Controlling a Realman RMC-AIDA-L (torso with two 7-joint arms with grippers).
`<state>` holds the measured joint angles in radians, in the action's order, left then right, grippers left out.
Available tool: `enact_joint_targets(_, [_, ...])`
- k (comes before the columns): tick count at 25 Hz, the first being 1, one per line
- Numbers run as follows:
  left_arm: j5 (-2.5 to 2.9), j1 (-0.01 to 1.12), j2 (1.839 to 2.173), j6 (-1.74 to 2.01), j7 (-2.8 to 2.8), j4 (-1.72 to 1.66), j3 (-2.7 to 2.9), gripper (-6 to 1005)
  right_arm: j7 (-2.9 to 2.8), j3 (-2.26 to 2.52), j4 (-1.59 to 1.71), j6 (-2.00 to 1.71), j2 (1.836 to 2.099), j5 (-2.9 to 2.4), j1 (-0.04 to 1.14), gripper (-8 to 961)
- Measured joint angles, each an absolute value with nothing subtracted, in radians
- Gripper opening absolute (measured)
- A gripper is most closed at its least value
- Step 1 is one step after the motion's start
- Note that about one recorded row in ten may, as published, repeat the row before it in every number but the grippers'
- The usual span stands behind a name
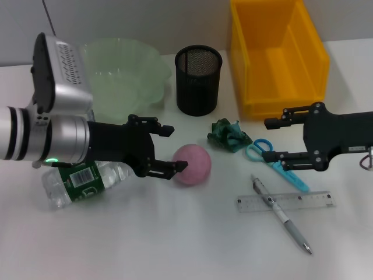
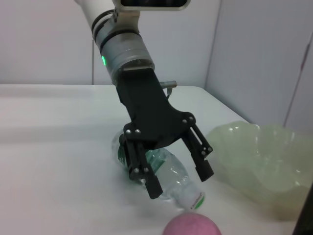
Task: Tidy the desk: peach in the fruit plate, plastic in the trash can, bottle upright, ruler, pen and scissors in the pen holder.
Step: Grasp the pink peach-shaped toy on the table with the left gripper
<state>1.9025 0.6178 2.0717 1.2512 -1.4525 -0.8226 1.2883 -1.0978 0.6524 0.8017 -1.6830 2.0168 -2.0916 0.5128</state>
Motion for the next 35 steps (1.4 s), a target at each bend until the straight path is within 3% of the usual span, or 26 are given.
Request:
enact_joint_targets(9, [1.925,0.628,2.073,1.164,-1.507,-0.857,1.400,790,-1.147,0.583,0.884,-1.780,1.992,-2.089,0.470,626])
enact_joint_targets(35, [1.962,0.672,2.079,1.023,-1.584,-0.873,1.590,784,-1.191,0.584,0.919,-1.799,1.994,-2.105,0.474,626])
